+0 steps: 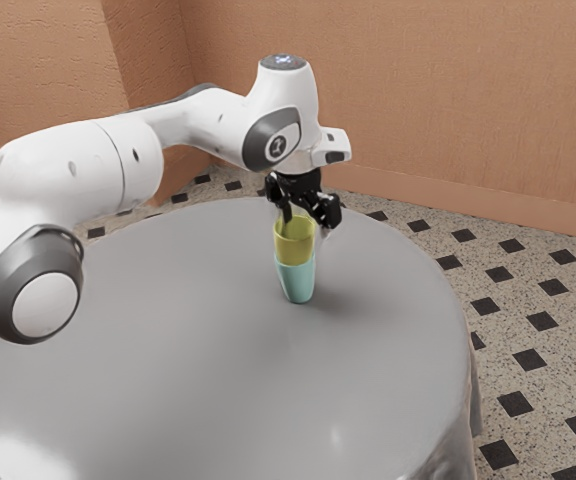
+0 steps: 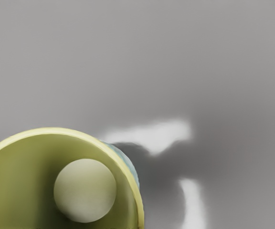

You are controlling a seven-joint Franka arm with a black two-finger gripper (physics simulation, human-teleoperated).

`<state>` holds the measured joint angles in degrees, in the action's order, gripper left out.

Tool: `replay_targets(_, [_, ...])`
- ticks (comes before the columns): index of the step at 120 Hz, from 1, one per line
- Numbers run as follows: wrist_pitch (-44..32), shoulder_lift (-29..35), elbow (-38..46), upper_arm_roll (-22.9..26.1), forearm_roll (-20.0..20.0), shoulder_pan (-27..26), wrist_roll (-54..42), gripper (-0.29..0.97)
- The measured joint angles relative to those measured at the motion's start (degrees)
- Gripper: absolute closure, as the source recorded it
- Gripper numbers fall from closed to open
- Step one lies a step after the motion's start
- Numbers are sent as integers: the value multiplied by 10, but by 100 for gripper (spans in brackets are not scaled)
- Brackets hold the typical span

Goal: Place the left cup onto the right cup

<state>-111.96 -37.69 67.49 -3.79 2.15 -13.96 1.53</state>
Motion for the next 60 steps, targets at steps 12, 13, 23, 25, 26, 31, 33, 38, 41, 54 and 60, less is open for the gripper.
replay_targets(12, [8, 14, -3, 0, 0, -4, 0, 3])
replay_targets(13, [8, 16, -3, 0, 0, -5, 0, 3])
replay_targets(23, [14, 33, -3, 1, 0, -7, -1, 2])
replay_targets(25, [15, 36, -3, 1, 0, -8, -1, 2])
replay_targets(26, [16, 37, -3, 1, 0, -8, -1, 2])
replay_targets(31, [20, 45, -3, 2, 0, -8, -1, 2])
replay_targets(33, [22, 49, -3, 3, 0, -8, -1, 2])
replay_targets(38, [28, 59, -3, 7, 0, -7, -1, 2])
replay_targets(41, [31, 66, -3, 9, 1, -7, -1, 2])
replay_targets(54, [51, 102, 0, 19, 1, -7, -2, 2])
replay_targets(60, [62, 124, 8, 23, 1, -8, -2, 2])
